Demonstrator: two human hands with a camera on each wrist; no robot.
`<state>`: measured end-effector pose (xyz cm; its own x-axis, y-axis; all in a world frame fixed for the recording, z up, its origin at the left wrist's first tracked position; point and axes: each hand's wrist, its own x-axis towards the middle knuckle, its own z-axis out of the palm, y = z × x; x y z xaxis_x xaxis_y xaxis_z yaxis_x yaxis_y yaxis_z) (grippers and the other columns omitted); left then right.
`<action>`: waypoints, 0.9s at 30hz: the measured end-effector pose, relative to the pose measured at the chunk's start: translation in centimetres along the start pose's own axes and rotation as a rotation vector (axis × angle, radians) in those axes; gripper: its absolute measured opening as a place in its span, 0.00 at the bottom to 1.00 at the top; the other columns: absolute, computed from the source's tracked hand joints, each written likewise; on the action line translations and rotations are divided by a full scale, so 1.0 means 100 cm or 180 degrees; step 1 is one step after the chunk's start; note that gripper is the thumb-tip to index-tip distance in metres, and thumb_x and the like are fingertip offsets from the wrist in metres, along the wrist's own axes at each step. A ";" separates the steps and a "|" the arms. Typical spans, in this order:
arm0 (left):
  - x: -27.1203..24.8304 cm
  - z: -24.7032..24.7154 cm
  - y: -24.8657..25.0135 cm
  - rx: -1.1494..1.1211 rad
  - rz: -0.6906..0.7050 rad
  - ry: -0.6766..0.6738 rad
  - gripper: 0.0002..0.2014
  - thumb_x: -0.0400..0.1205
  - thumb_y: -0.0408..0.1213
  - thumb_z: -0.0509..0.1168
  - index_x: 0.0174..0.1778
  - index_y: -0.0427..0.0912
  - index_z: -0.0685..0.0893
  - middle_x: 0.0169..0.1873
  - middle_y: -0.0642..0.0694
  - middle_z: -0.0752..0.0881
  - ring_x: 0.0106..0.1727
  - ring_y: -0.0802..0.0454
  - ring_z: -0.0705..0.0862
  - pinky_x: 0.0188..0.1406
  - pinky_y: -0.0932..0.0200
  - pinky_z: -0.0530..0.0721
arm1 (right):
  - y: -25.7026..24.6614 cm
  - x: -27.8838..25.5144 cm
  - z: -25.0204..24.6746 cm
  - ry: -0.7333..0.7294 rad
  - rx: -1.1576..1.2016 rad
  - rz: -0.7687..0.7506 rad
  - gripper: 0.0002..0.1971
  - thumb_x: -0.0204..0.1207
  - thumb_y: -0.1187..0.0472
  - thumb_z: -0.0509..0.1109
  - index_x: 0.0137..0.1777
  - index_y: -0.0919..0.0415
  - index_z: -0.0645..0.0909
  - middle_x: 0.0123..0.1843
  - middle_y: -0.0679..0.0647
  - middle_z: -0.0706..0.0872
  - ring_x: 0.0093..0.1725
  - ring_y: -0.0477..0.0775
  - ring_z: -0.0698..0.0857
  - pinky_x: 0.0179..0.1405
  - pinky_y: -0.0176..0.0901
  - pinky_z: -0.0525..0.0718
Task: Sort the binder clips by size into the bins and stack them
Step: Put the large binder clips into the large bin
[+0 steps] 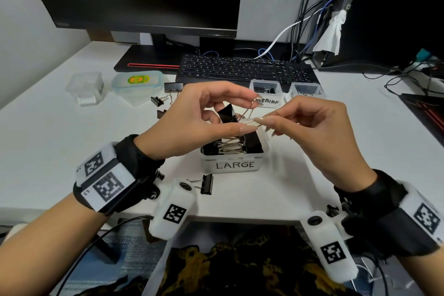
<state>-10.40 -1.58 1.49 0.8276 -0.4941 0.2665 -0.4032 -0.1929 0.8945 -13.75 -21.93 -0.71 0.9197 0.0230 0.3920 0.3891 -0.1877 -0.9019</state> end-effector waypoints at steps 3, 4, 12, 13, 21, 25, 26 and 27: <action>0.000 0.001 0.000 -0.0070 0.0067 0.0104 0.21 0.72 0.33 0.77 0.61 0.40 0.86 0.51 0.47 0.91 0.53 0.45 0.89 0.35 0.39 0.81 | 0.000 0.000 0.001 0.0212 -0.0054 0.0019 0.11 0.61 0.56 0.83 0.36 0.62 0.87 0.31 0.49 0.89 0.29 0.46 0.83 0.33 0.33 0.79; 0.000 0.001 0.001 -0.0063 0.0100 0.0128 0.22 0.71 0.34 0.77 0.62 0.40 0.86 0.51 0.47 0.92 0.54 0.43 0.88 0.37 0.39 0.82 | 0.001 0.000 0.001 0.0302 -0.0091 0.0049 0.13 0.60 0.53 0.84 0.37 0.61 0.87 0.32 0.50 0.88 0.29 0.47 0.82 0.34 0.37 0.79; 0.002 -0.002 -0.005 -0.0055 0.0331 0.0064 0.24 0.68 0.34 0.79 0.61 0.39 0.86 0.48 0.45 0.92 0.53 0.33 0.86 0.49 0.31 0.83 | 0.009 0.003 -0.003 0.0074 -0.0378 0.0477 0.23 0.63 0.39 0.77 0.59 0.42 0.86 0.61 0.46 0.84 0.54 0.44 0.86 0.49 0.46 0.81; 0.002 -0.001 -0.006 -0.0072 0.0348 0.0065 0.25 0.68 0.34 0.80 0.61 0.39 0.85 0.48 0.45 0.92 0.53 0.29 0.84 0.50 0.30 0.83 | 0.009 0.003 -0.003 -0.0017 -0.0390 0.0482 0.21 0.65 0.39 0.76 0.59 0.41 0.87 0.62 0.46 0.84 0.58 0.45 0.85 0.52 0.47 0.81; 0.001 0.006 -0.011 -0.0219 0.0173 0.0119 0.29 0.61 0.31 0.82 0.59 0.35 0.86 0.37 0.45 0.93 0.26 0.60 0.73 0.30 0.71 0.74 | 0.009 0.005 -0.006 0.0009 0.0167 0.0486 0.14 0.63 0.50 0.79 0.46 0.57 0.89 0.48 0.48 0.91 0.49 0.42 0.85 0.49 0.33 0.77; 0.000 0.008 -0.015 0.0283 0.0101 0.0463 0.26 0.59 0.43 0.83 0.52 0.39 0.90 0.27 0.48 0.89 0.22 0.56 0.81 0.28 0.61 0.82 | 0.011 0.005 -0.007 0.0230 0.0050 0.0312 0.10 0.63 0.53 0.81 0.39 0.59 0.89 0.43 0.51 0.89 0.48 0.48 0.86 0.51 0.46 0.82; 0.000 0.007 -0.016 0.0419 0.0087 0.0547 0.24 0.59 0.46 0.83 0.50 0.40 0.91 0.26 0.47 0.88 0.23 0.50 0.84 0.29 0.55 0.85 | 0.010 0.004 -0.007 0.0240 -0.0093 0.0197 0.09 0.64 0.53 0.82 0.38 0.57 0.90 0.44 0.51 0.89 0.49 0.50 0.86 0.51 0.51 0.82; 0.000 0.007 -0.017 0.0498 0.0081 0.0602 0.23 0.60 0.48 0.82 0.48 0.41 0.91 0.25 0.45 0.88 0.24 0.45 0.85 0.30 0.50 0.86 | 0.010 0.004 -0.007 0.0235 -0.0258 0.0064 0.07 0.66 0.53 0.82 0.38 0.55 0.90 0.44 0.49 0.89 0.50 0.50 0.86 0.51 0.55 0.82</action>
<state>-10.01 -1.80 -0.26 0.8688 -0.3359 0.3637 -0.4682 -0.3188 0.8241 -13.09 -22.82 -1.29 0.9197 -0.0535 0.3890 0.3624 -0.2663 -0.8932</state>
